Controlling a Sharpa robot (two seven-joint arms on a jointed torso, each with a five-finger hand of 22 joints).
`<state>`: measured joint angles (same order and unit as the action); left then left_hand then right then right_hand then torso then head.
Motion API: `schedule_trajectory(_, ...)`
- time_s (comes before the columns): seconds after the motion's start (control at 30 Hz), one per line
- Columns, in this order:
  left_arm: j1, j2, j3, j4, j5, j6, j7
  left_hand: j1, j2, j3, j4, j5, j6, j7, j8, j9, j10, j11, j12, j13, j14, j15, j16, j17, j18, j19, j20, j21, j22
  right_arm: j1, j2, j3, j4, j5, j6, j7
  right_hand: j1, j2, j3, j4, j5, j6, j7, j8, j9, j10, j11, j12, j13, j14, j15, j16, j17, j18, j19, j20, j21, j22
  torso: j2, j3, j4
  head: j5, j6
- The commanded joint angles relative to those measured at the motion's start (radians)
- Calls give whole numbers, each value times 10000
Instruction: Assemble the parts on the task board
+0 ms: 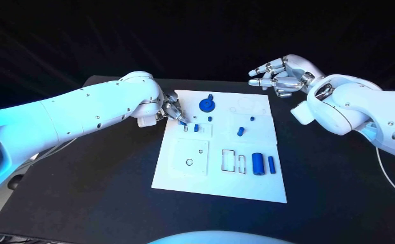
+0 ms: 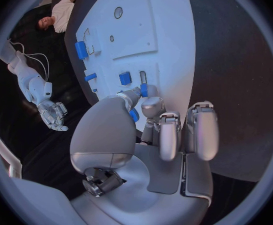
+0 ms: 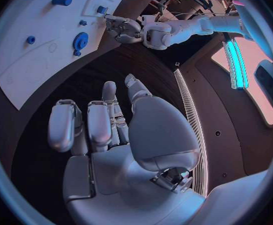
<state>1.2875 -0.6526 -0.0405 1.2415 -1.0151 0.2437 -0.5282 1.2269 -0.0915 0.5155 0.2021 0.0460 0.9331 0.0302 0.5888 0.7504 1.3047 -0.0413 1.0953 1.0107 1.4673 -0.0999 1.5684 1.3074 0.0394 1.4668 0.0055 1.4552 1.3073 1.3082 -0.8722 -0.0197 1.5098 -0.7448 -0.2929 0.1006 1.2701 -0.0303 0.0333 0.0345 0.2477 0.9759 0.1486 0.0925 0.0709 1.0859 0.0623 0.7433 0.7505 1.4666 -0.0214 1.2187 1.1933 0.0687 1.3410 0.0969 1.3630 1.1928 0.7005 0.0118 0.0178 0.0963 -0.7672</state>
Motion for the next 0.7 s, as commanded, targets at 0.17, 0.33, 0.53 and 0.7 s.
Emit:
schedule_trajectory(0.17,-93,-160,-12,317,-869,-162,265,25,-119,1352,-1293,34,84,-26,61,-27,79,-7,36,29,1035,20,24,2634,-45,447,60,82,1311,-17,-11,-12,11,-85,160,-1,8,38,-42,7,29,-68,1,23,-1,-96,-8,48,-14,195,68,-32,-2,173,-57,-30,-62,-12,11,6,-18,55,-57)
schedule_trajectory(0.33,-116,-183,-17,388,-927,-72,258,23,-126,1363,-1300,35,90,-28,60,-31,83,-9,39,30,1035,19,24,2634,-48,453,59,92,1324,-19,-14,-15,18,-85,165,0,8,38,-42,7,29,-68,1,23,-1,-96,-8,48,-14,195,68,-32,-2,173,-57,-30,-62,-12,18,10,-10,77,-92)
schedule_trajectory(0.53,-133,-125,-23,443,-947,54,258,12,-136,1385,-1309,35,104,-30,60,-38,103,-11,61,54,1035,18,24,2634,-50,457,57,99,1332,-21,-13,-17,27,-80,173,-3,8,38,-42,7,29,-68,1,23,-1,-96,-8,48,-14,195,68,-32,-2,173,-57,-30,-62,-12,17,11,-14,90,-133)
schedule_trajectory(0.7,-140,-105,-28,452,-950,186,242,8,-140,1390,-1311,35,108,-30,60,-40,101,-11,52,43,1035,18,24,2634,-47,452,56,91,1323,-21,-15,-17,29,-78,175,-5,8,38,-42,7,29,-68,1,23,-1,-96,-8,48,-14,195,68,-32,-2,173,-57,-30,-62,-12,4,20,-23,110,-159)
